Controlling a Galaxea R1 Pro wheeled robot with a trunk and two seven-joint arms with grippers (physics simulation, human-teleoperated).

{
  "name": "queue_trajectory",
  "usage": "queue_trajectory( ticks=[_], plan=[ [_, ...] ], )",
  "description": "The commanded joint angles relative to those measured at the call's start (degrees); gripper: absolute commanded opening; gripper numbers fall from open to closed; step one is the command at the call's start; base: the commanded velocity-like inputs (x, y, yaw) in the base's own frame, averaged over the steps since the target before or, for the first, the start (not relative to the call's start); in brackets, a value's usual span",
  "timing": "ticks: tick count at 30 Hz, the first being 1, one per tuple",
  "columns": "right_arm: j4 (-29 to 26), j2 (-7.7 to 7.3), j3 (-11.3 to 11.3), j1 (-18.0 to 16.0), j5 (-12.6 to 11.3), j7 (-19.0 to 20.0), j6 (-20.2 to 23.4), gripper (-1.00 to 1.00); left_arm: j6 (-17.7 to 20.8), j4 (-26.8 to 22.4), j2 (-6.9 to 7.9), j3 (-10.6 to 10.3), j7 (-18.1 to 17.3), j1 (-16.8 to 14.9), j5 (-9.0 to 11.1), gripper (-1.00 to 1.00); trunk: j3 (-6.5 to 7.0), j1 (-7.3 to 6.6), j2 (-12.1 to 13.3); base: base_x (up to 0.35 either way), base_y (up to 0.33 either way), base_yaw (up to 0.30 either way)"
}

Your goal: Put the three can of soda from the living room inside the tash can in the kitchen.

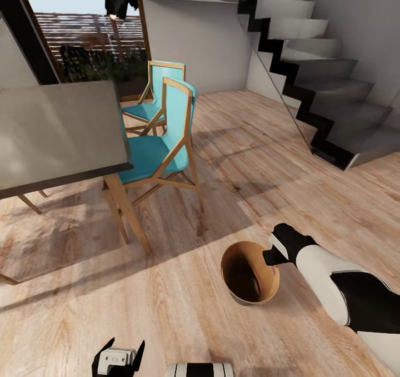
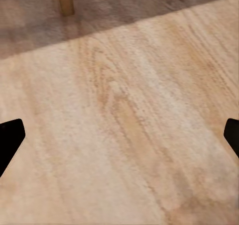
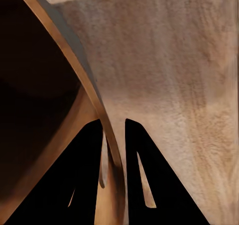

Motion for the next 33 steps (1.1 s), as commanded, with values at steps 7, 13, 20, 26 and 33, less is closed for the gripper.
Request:
queue_trajectory(
  ticks=[7, 13, 20, 26, 33],
  plan=[
    [0.1, -0.06, 0.1, 0.0, -0.1, 0.1, -1.5, -1.0, 0.0, 0.1, 0.02, 0.0, 1.0, 0.0, 0.0, 1.0, 1.56, -0.18, 0.1, 0.0, 0.0, 0.0],
    [-0.1, -0.02, 0.1, 0.1, -0.3, 0.2, -1.9, -1.0, 0.0, 0.2, -0.01, 0.0, 1.2, 0.0, -0.1, 1.0, 2.89, -0.34, 0.2, 0.0, 0.0, 0.0],
    [-0.6, 0.0, -0.2, 0.5, -1.0, 0.5, -2.1, -1.0, 0.1, 0.3, -0.04, 0.0, 1.2, -0.1, -0.1, 1.0, 4.44, -0.52, 0.3, 0.0, 0.0, 0.0],
    [-0.7, -0.07, -0.4, 0.7, -1.1, 1.0, -2.1, -1.0, 1.2, 0.3, -0.04, -0.1, 1.2, -0.1, -0.1, 1.0, 5.77, -0.67, 0.3, 0.0, 0.0, 0.0],
    [-0.9, -0.56, -0.7, 1.7, -1.2, 1.2, -2.2, -1.0, 2.2, 0.3, -0.04, -0.1, 1.3, -0.2, -0.1, 1.0, 7.32, -0.85, 0.4, 0.0, 0.0, 0.0]
  ],
)
